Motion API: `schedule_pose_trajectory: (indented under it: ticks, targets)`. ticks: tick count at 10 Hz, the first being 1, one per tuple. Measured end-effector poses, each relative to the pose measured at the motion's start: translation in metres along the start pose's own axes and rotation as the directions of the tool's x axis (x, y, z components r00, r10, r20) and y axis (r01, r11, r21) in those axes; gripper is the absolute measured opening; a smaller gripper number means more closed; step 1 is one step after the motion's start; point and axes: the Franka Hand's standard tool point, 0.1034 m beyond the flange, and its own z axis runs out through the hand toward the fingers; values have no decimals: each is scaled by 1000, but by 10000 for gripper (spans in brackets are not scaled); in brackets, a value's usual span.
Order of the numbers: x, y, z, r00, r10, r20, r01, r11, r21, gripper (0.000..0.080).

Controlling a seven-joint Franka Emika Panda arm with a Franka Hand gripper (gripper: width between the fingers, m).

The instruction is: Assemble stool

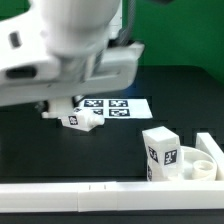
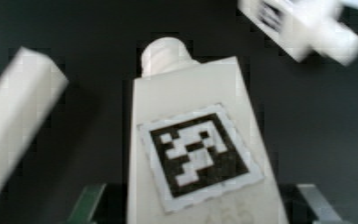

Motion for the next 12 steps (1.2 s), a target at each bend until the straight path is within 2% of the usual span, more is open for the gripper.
schedule_pose_trajectory:
  ticks: [1, 2, 3, 4, 6, 7, 8, 9, 10, 11, 12]
  targets:
    - [0, -22, -28, 998, 12, -66, -10, 999, 31, 321]
    - [7, -38, -51, 985, 49, -168, -41, 998, 49, 321]
    - [9, -52, -67, 966, 80, -245, -67, 996, 63, 321]
    - [11, -45, -64, 945, 57, -323, -46, 998, 41, 322]
    - [14, -37, -65, 893, 64, -446, -64, 998, 15, 322]
    - [16, -44, -67, 868, 102, -486, -91, 995, 46, 322]
    - [22, -64, -75, 834, 169, -526, -119, 985, 127, 322]
    - [29, -82, -86, 806, 214, -552, -130, 973, 188, 322]
    - [38, -100, -101, 754, 259, -604, -155, 963, 221, 322]
    - [44, -120, -109, 729, 267, -630, -158, 962, 224, 322]
    - [47, -122, -110, 717, 248, -651, -155, 968, 197, 322]
